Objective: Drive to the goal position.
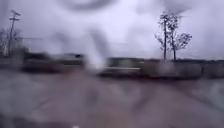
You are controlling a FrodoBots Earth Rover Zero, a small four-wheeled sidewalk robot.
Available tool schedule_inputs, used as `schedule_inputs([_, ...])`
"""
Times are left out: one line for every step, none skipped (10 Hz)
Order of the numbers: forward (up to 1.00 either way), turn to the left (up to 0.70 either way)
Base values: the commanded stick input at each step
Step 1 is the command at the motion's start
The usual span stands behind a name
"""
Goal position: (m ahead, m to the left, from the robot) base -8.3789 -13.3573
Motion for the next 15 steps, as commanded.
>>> schedule_inputs([0.7, 0.0])
schedule_inputs([0.7, 0.0])
schedule_inputs([0.7, 0.0])
schedule_inputs([0.7, 0.0])
schedule_inputs([0.7, 0.0])
schedule_inputs([0.7, 0.0])
schedule_inputs([0.7, 0.0])
schedule_inputs([0.7, 0.0])
schedule_inputs([0.7, 0.0])
schedule_inputs([0.7, 0.0])
schedule_inputs([0.7, 0.0])
schedule_inputs([0.7, 0.0])
schedule_inputs([0.7, 0.0])
schedule_inputs([0.7, 0.0])
schedule_inputs([0.7, 0.0])
